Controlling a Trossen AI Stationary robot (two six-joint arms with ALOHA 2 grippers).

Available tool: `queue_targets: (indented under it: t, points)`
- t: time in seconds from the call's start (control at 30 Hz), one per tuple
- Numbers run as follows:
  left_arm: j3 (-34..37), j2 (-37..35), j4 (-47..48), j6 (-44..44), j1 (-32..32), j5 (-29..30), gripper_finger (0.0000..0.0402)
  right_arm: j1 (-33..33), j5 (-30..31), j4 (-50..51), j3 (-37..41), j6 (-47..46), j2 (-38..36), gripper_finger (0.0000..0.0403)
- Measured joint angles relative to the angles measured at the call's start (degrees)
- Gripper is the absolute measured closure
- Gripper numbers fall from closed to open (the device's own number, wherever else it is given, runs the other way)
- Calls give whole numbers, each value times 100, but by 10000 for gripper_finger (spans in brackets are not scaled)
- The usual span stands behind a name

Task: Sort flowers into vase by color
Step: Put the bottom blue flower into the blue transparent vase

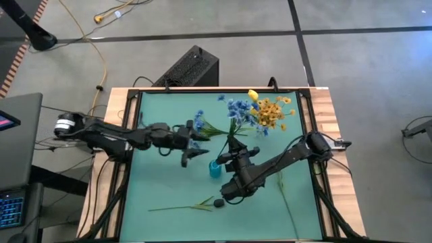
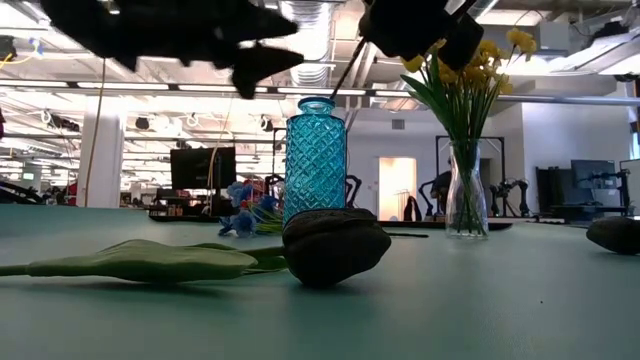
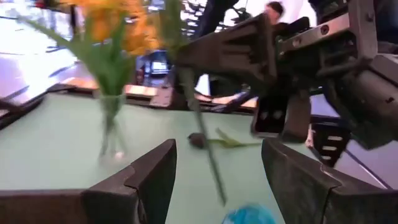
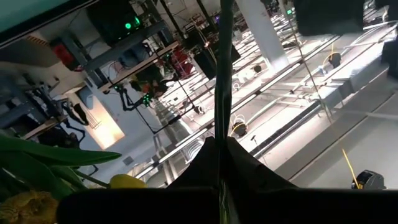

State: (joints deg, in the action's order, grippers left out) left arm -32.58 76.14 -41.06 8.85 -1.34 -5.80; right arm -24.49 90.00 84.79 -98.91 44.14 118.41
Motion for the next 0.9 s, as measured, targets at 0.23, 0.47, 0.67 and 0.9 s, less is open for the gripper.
queue_targets:
  t: [0.23, 0.47, 0.67, 0.9]
  points:
    - [-1158, 862, 899, -40, -158, -90, 178, -68, 0, -2, -2, -4, 0, 372]
    - [-1593, 1259, 1038, -189, -158, -356, 178, -104, 0, -4, -2, -17, 0, 371]
    - [-1646, 1296, 1033, -320, -152, -748, 178, -114, 0, -2, -2, -24, 0, 370]
    - [-1646, 1296, 1034, -345, -165, -740, 235, -114, 0, -4, -2, -59, 0, 370]
